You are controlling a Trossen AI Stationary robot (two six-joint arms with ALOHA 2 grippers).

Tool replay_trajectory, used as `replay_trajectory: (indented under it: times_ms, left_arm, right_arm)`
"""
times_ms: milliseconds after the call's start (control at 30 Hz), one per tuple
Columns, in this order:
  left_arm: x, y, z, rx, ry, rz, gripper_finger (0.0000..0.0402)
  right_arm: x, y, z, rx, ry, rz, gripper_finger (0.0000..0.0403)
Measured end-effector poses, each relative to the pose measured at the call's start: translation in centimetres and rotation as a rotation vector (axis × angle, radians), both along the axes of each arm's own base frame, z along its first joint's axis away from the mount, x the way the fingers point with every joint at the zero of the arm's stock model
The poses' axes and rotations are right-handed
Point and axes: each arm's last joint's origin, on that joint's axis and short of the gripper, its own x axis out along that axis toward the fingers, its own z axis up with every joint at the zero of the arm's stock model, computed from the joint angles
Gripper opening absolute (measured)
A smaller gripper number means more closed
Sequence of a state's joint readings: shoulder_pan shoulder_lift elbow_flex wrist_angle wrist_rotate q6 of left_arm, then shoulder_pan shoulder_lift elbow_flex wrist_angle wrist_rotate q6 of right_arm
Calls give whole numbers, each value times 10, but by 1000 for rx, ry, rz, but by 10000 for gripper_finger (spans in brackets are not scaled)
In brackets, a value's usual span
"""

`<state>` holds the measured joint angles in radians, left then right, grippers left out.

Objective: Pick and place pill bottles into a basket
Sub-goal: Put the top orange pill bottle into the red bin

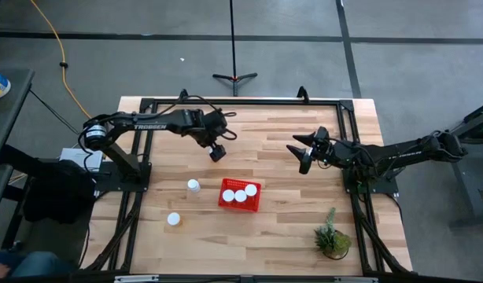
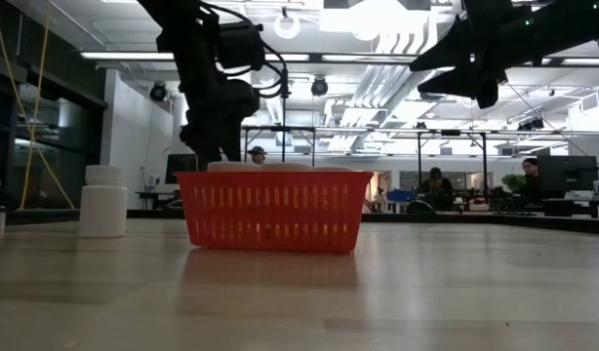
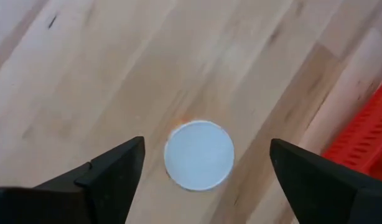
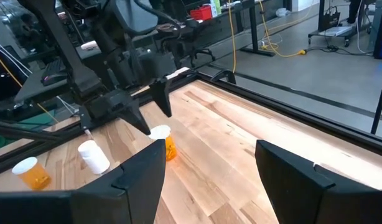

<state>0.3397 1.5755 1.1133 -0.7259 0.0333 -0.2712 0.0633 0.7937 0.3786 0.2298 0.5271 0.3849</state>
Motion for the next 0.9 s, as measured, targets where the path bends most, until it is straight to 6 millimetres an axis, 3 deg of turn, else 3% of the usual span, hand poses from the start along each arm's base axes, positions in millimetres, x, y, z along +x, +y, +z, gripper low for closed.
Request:
replay_trajectory:
  times_ms: [900]
  left_arm:
    - [10,3,-37,-56,140,-9,376]
  right_arm:
    - [-1,0,-3,22,19,0,239]
